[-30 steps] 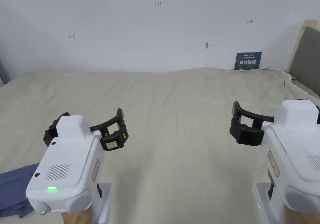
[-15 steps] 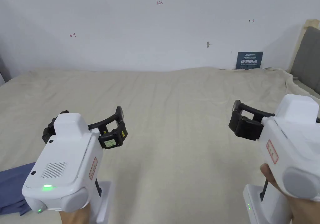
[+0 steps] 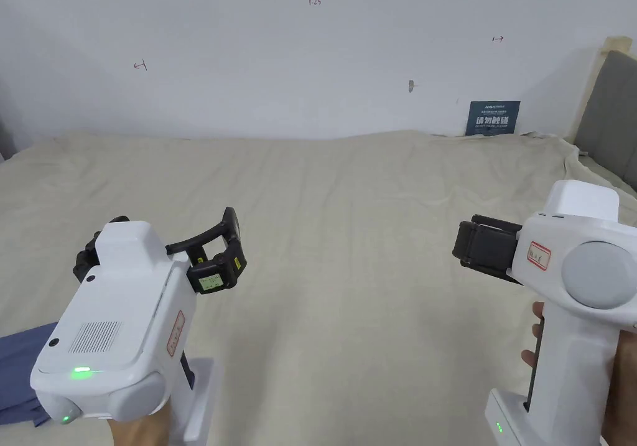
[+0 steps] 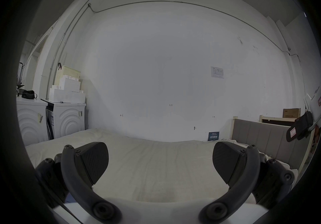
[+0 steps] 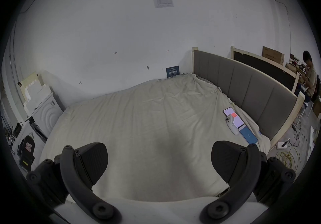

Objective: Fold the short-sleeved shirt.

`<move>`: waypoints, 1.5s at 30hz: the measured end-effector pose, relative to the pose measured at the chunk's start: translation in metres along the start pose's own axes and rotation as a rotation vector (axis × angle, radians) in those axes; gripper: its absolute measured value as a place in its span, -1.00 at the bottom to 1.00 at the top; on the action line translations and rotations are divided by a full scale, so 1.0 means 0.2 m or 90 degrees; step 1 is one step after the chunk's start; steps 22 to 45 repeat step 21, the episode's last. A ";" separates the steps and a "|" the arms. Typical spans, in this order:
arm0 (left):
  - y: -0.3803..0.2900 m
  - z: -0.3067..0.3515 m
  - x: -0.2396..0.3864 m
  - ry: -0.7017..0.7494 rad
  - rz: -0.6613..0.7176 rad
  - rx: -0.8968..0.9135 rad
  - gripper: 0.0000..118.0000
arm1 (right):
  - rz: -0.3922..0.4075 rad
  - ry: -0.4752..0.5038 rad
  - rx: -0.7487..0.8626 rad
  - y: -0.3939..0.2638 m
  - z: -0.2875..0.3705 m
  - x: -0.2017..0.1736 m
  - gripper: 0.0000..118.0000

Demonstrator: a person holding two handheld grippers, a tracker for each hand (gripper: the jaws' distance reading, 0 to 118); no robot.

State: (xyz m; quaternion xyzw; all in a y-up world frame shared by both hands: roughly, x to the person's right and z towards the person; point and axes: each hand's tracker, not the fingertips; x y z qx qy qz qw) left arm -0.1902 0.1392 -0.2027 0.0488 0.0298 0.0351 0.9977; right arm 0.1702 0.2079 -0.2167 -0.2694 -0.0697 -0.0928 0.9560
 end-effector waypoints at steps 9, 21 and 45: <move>0.01 0.01 0.00 -0.004 -0.007 0.003 1.00 | 0.018 0.000 0.018 -0.01 -0.02 0.01 0.96; 0.01 0.01 0.00 -0.004 -0.011 -0.003 1.00 | 0.054 0.019 0.271 -0.10 0.07 0.01 0.97; 0.01 0.01 0.00 -0.004 -0.011 -0.003 1.00 | 0.054 0.019 0.271 -0.10 0.07 0.01 0.97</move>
